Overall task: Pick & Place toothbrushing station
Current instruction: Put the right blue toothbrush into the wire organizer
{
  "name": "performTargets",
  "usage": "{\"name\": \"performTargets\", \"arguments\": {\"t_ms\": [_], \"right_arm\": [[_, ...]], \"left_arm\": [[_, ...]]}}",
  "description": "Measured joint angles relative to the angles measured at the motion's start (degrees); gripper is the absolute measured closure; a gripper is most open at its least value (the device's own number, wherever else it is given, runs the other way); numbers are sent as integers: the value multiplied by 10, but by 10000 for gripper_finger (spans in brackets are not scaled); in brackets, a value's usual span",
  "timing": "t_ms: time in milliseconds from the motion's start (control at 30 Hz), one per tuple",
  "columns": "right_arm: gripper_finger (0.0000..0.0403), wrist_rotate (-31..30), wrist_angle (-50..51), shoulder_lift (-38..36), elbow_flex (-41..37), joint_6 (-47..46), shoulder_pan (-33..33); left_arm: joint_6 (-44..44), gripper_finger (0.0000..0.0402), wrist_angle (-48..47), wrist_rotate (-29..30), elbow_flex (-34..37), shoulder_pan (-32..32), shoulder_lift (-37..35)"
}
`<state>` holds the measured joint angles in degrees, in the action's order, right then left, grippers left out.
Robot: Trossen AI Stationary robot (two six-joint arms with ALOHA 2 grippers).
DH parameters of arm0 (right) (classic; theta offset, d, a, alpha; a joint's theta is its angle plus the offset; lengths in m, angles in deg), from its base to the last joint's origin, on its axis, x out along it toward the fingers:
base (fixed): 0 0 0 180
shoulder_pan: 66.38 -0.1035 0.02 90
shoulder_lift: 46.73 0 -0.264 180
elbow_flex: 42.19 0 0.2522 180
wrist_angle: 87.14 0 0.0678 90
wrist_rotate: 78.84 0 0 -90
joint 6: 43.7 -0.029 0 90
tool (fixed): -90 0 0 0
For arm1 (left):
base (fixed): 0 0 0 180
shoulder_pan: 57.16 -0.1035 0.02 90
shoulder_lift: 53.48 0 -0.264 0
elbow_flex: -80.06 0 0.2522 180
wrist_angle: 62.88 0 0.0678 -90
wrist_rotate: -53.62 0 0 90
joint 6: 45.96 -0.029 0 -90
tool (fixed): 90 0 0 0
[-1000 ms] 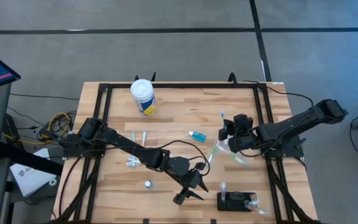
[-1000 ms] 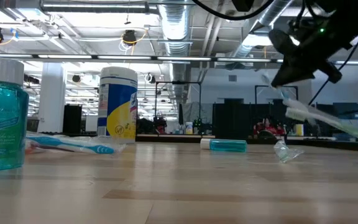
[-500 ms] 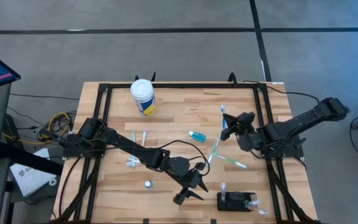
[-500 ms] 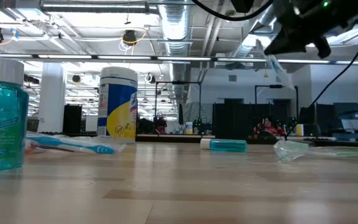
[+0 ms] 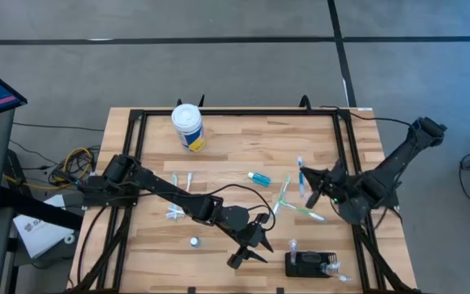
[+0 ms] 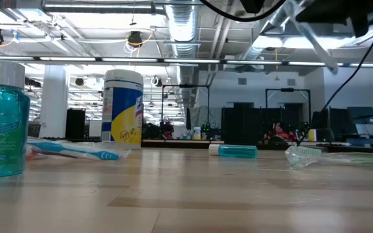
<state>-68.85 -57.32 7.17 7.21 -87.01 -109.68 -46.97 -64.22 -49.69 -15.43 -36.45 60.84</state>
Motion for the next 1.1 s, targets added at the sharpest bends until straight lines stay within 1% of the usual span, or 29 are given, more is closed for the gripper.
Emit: {"name": "performTargets", "arguments": {"t_ms": [300,567,867,1100], "right_arm": [[403,-59,-35,19,0,-2,-138],[403,-99,-57,50,0,-2,-235],[403,-100,-91,91,0,-2,-293],[403,-100,-93,92,0,-2,-333]], "left_arm": [[0,243,0,0,0,0,0],[0,243,0,0,0,0,0],[0,243,0,0,0,0,0],[0,243,0,0,0,0,0]]}}
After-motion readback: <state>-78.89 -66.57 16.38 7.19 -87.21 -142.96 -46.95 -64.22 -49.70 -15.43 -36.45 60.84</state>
